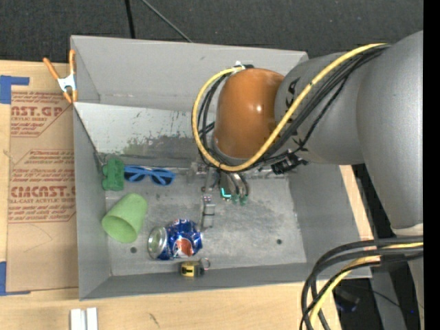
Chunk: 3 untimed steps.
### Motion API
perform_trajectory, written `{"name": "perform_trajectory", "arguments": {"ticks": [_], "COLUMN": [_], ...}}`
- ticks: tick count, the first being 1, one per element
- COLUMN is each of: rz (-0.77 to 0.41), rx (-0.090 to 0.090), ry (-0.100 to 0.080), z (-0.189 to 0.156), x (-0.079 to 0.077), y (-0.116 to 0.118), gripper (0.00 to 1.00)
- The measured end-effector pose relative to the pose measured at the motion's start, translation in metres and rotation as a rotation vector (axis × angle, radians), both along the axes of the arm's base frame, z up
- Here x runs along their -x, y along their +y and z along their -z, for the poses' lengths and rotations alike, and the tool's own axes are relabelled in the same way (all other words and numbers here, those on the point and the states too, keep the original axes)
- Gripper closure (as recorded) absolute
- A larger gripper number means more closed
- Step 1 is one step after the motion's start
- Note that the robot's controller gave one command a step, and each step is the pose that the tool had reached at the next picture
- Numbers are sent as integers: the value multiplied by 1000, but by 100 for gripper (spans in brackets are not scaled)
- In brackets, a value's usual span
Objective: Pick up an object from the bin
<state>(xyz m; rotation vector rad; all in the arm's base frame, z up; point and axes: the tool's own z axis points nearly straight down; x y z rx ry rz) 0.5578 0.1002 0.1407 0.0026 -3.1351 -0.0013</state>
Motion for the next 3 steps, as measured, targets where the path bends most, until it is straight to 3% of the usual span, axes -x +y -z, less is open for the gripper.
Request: {"name": "perform_trajectory", "arguments": {"ticks": [1, 2, 3], "rz": [-219, -215, -301], "rx": [-3, -2, -1], "ry": [-8, -8, -17], "z": [71, 70, -56], "x": [44, 44, 11], "y": [39, 38, 36], "gripper": [0, 100, 100]}}
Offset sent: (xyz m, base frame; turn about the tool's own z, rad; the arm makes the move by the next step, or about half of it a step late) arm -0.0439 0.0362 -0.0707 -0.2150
